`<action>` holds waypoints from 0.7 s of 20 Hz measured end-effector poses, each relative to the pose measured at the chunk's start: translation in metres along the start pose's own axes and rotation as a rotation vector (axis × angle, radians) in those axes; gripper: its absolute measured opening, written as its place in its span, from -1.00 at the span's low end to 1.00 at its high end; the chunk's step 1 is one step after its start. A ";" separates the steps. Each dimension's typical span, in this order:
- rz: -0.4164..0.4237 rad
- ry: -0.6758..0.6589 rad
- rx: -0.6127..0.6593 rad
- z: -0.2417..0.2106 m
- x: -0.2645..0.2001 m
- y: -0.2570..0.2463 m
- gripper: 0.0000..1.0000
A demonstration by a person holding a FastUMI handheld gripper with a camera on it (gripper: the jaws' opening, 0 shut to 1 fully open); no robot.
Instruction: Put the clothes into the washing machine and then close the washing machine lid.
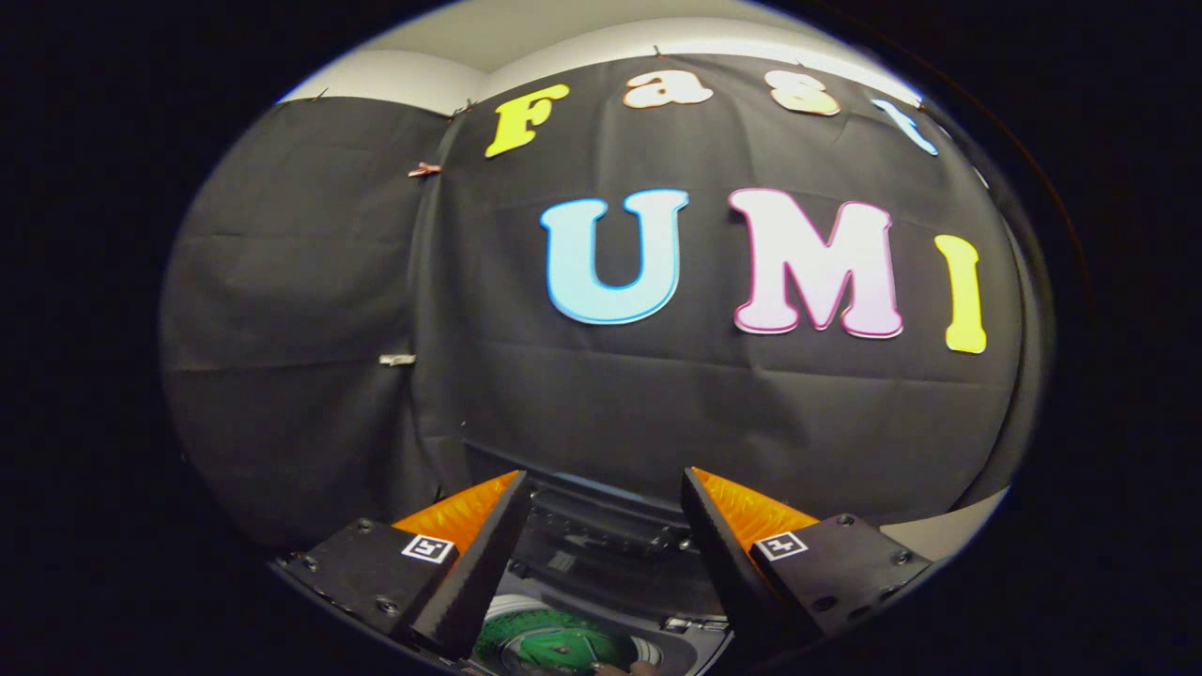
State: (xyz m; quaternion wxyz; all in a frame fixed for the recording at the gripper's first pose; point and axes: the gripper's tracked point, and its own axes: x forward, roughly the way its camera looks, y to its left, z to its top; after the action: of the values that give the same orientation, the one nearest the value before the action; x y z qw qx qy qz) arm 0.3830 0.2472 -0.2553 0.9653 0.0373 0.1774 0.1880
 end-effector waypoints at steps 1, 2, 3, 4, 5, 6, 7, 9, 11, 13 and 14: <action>-0.028 -0.017 0.003 0.001 0.002 -0.005 0.99; -0.057 -0.031 0.005 0.003 0.003 -0.011 1.00; -0.086 -0.041 0.000 0.003 0.007 -0.017 1.00; -0.115 -0.045 -0.002 0.003 0.009 -0.023 0.99; -0.144 -0.047 0.001 0.002 0.012 -0.030 0.99; -0.173 -0.048 0.008 0.001 0.015 -0.036 0.99; -0.191 -0.045 0.019 0.000 0.018 -0.042 1.00; -0.216 -0.033 0.052 -0.004 0.025 -0.048 0.99; -0.254 0.007 0.076 -0.015 0.033 -0.060 1.00; -0.288 0.043 0.094 -0.024 0.041 -0.071 0.99; -0.297 0.057 0.101 -0.028 0.046 -0.074 0.99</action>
State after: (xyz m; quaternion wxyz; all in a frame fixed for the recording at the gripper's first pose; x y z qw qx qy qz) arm 0.4390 0.1965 -0.3068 0.9739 0.0539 0.2175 0.0352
